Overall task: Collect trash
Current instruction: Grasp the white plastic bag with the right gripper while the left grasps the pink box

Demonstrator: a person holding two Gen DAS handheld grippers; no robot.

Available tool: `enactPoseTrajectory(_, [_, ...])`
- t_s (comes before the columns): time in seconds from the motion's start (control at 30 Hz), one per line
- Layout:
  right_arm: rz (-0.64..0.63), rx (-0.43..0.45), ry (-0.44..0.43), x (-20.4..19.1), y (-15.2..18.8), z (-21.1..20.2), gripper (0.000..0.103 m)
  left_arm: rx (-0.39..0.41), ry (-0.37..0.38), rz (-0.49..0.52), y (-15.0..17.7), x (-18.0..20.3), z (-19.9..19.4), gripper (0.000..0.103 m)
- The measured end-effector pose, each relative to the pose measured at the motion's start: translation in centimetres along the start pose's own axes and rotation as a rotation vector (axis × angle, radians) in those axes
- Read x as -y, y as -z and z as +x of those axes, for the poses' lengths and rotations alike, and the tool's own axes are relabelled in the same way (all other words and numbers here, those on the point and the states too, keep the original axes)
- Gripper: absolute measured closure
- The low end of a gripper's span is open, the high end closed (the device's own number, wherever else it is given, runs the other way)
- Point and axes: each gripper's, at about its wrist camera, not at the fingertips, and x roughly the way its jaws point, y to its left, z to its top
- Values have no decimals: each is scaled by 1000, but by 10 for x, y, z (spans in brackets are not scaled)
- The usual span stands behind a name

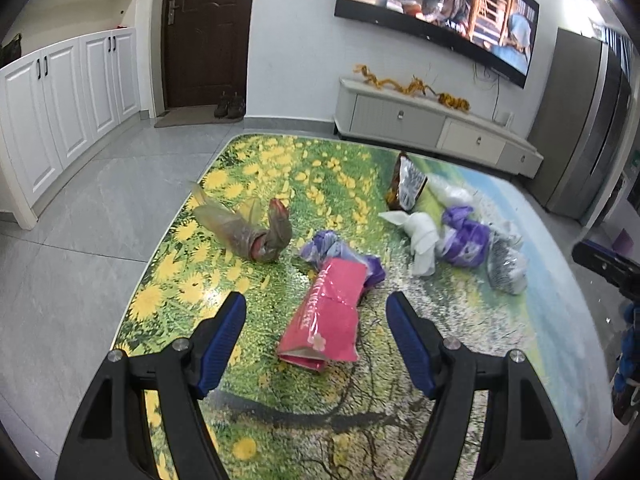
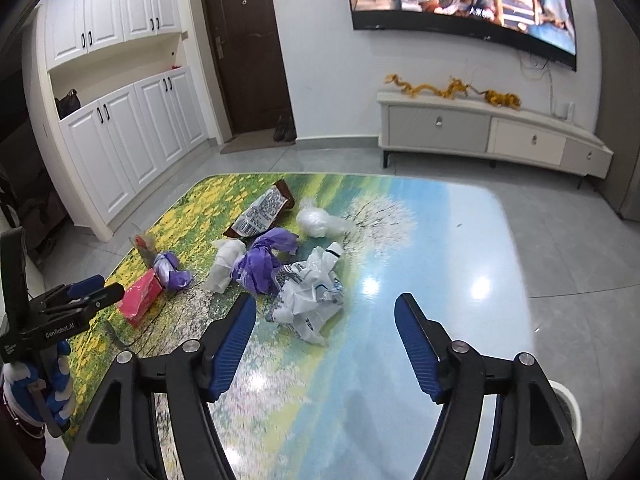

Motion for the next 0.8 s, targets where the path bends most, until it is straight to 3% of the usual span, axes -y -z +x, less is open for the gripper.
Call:
enactPoseTrajectory(0.47, [-18,-91,-57,-5,-12,83,30,-95,64,31,-3,4,36,33])
enactPoseTrajectory(0.7, [-22,-127,-68,-7,-9,102,30,-115,74,63,-1,13,41,47])
enactPoseTrajectory(0.8, [-14,-141,-73,-6,-4,104,41,-119,75,69,1,15,40,54])
